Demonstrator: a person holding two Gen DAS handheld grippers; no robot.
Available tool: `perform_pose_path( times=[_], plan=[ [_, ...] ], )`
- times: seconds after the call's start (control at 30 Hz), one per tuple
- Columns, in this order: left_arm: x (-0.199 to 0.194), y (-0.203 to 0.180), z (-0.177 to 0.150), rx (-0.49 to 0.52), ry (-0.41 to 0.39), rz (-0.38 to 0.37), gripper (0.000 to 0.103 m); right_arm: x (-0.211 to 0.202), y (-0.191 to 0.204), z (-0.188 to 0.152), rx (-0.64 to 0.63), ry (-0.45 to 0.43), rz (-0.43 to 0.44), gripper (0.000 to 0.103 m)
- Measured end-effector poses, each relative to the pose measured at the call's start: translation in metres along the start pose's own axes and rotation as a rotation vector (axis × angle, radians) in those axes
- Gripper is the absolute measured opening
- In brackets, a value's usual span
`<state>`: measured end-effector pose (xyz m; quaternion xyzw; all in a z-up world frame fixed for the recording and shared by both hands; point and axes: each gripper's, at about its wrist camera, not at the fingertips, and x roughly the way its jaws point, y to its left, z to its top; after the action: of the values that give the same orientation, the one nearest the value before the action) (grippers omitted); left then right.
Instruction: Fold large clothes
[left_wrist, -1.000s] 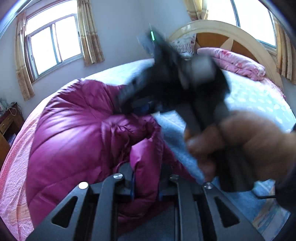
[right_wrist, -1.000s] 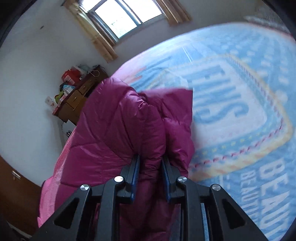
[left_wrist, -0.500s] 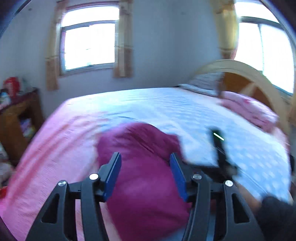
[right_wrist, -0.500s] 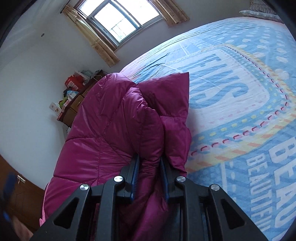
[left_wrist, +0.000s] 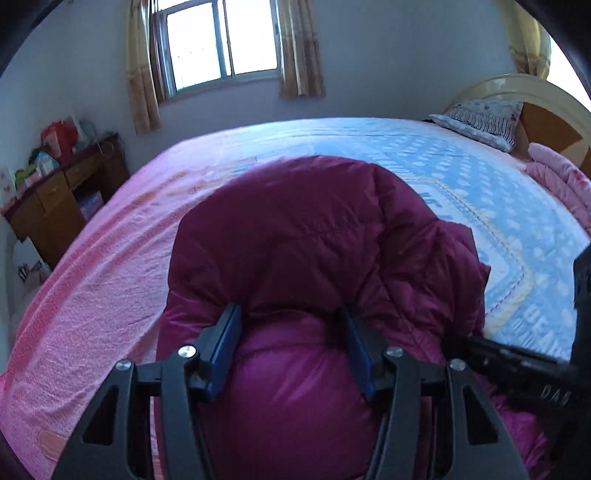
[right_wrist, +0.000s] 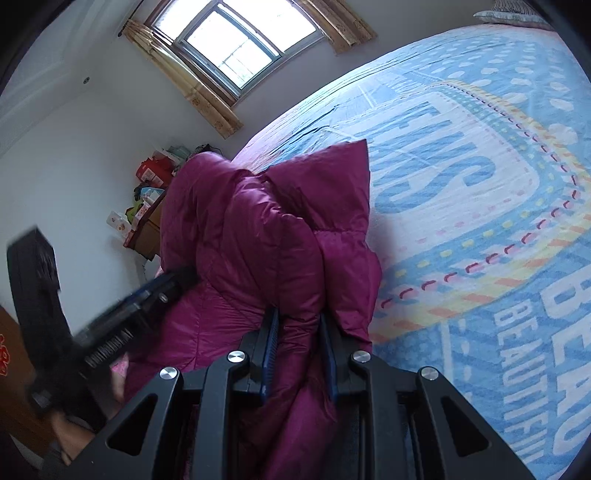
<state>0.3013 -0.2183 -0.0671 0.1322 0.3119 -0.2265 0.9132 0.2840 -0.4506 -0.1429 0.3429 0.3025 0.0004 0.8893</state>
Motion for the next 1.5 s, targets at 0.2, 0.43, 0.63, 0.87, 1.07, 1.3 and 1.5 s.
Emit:
perform_pose_path(
  times=[0.2,0.43,0.63,0.87,1.07,1.3,1.5],
  plan=[
    [0.011,-0.017,-0.006,0.075,0.013,0.056,0.058,-0.006,-0.008,0.001,0.022,0.001,0.001,0.022],
    [0.016,-0.015,-0.003,0.069,0.035,0.04,0.058,-0.049,0.035,0.038,-0.081,-0.113,-0.055,0.022],
    [0.017,-0.018,-0.003,0.066,0.04,0.039,0.058,0.004,0.05,0.07,-0.19,0.007,-0.218,0.023],
    [0.022,-0.02,-0.002,0.068,0.049,0.039,0.058,0.046,0.001,0.056,-0.081,0.041,-0.147,0.022],
    [0.028,-0.025,-0.002,0.081,0.061,0.054,0.058,0.048,0.005,0.054,-0.094,0.04,-0.159,0.022],
    [0.03,-0.026,0.0,0.071,0.065,0.049,0.058,-0.008,-0.013,0.049,0.098,-0.063,-0.014,0.046],
    [0.031,-0.027,0.0,0.073,0.062,0.058,0.058,-0.045,-0.021,0.026,0.141,-0.075,0.044,0.081]
  ],
)
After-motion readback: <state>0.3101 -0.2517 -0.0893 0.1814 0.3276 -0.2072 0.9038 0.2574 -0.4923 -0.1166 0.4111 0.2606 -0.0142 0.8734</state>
